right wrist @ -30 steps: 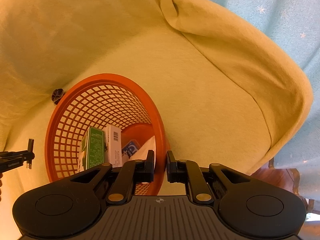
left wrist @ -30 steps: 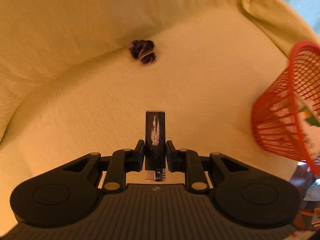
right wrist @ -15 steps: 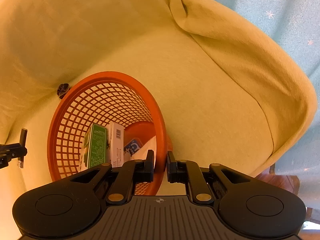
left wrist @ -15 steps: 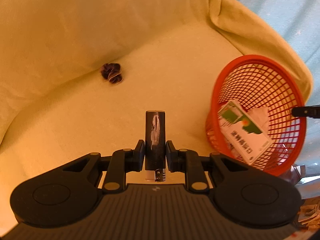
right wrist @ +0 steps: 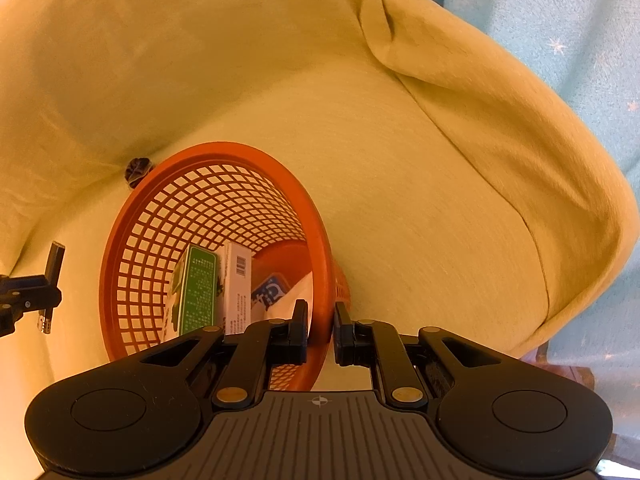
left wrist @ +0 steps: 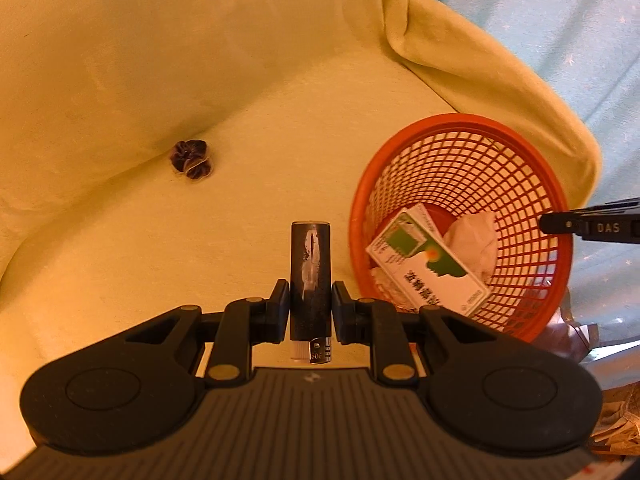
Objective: Organize objects
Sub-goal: 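Lift the USB stick and carry it over the wastebasket, then open the left gripper to drop the USB stick into the basket, then move the open left gripper toward the dark brown scrunchie, then close the left gripper on the dark brown scrunchie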
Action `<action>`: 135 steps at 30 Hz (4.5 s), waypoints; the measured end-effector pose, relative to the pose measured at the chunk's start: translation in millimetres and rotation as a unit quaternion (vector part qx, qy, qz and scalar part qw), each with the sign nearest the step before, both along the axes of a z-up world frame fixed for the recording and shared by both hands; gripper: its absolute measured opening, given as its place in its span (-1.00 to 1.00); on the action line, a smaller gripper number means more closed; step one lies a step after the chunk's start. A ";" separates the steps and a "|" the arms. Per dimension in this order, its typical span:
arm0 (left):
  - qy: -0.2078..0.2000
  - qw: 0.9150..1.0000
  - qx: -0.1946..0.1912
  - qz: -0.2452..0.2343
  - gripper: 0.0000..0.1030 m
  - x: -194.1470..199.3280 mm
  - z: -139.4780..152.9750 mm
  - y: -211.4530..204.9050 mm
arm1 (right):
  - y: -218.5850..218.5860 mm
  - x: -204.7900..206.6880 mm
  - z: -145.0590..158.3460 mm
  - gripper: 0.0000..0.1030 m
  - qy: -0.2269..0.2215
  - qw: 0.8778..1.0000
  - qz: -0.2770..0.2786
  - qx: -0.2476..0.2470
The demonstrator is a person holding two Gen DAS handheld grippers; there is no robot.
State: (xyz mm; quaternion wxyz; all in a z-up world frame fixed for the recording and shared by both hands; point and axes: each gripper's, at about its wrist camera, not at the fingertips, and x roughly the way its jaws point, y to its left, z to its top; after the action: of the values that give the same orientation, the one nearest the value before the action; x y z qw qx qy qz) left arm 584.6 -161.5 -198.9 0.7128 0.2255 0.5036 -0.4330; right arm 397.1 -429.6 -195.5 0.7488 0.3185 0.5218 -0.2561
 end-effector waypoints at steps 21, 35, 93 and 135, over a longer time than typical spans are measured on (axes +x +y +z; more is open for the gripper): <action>0.007 0.999 -0.005 -0.034 -0.66 -20.9 1.1 -31.1 | -0.5 -1.1 -0.6 -0.83 -0.006 1.000 0.012 0.004; 0.014 0.999 -0.006 -0.044 -0.66 -28.1 -4.2 -43.2 | -2.0 -1.0 -2.3 -0.83 -0.007 1.000 0.018 0.005; -0.030 0.992 0.044 0.118 -0.27 40.1 -13.7 76.5 | -35.6 -81.2 -52.6 -0.82 -0.036 0.971 -0.193 0.136; -0.074 0.996 0.022 -0.042 -0.10 189.3 -146.6 -75.2 | -22.1 -37.8 -31.5 -0.79 0.036 0.976 -0.212 0.032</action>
State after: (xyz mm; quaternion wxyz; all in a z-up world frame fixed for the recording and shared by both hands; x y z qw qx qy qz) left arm 773.9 -236.8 -345.5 0.7246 0.2932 0.4485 -0.4333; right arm 359.4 -451.6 -227.0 0.6473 0.4363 0.4770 -0.4038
